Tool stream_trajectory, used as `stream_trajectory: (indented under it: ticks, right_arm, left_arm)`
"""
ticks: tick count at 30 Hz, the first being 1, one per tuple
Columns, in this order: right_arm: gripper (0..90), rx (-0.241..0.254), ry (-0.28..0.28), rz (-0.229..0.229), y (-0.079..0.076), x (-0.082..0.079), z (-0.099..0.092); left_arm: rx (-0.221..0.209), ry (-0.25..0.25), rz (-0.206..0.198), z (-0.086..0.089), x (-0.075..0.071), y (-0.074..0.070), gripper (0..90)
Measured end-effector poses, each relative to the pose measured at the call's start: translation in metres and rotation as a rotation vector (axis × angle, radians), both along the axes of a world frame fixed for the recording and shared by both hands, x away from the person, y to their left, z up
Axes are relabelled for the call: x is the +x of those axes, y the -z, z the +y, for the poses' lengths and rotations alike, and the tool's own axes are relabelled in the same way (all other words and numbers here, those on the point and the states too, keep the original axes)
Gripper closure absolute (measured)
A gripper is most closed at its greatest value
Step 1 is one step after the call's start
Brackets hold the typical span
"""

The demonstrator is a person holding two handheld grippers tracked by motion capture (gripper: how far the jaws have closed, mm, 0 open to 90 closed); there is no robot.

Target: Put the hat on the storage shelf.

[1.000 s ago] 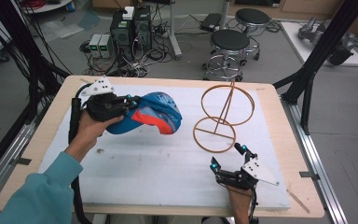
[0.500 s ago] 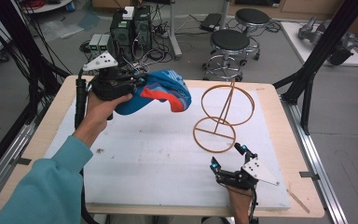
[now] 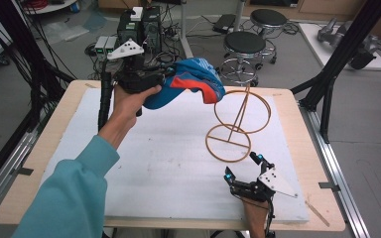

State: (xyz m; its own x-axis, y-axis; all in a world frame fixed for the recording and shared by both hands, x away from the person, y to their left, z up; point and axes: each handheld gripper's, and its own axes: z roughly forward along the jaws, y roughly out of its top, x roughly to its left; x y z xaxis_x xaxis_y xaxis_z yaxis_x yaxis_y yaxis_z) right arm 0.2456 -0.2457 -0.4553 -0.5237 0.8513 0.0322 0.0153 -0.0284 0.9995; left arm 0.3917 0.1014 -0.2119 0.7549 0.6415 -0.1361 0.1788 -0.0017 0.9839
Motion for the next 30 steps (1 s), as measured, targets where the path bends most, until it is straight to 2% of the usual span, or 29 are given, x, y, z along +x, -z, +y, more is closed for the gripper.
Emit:
stream_trajectory:
  ticks: [6, 14, 17, 25, 28, 30]
  right_arm:
    - [1.1, 0.001, -0.001, 0.000, 0.000, 0.000, 0.000]
    - [1.1, 0.005, 0.000, 0.006, 0.000, 0.000, 0.000]
    - [1.1, 0.003, -0.003, 0.001, 0.000, 0.000, 0.000]
    - [1.1, 0.006, -0.003, 0.001, 0.000, 0.000, -0.001]
    - [1.1, 0.007, -0.003, 0.003, 0.000, 0.000, 0.000]
    - [1.1, 0.004, -0.002, 0.002, 0.000, 0.000, -0.001]
  left_arm:
    - [-0.020, 0.021, -0.012, -0.026, 0.000, -0.008, 87.5]
    - [-0.046, 0.057, -0.054, -0.063, -0.005, -0.020, 87.5]
    - [-0.049, 0.084, -0.051, -0.077, -0.006, -0.017, 87.5]
    - [0.011, 0.120, -0.025, -0.103, -0.006, 0.001, 87.4]
    - [-0.009, 0.116, -0.008, -0.106, -0.005, 0.004, 87.4]
    - [-0.054, 0.117, -0.018, -0.110, -0.006, 0.001, 87.4]
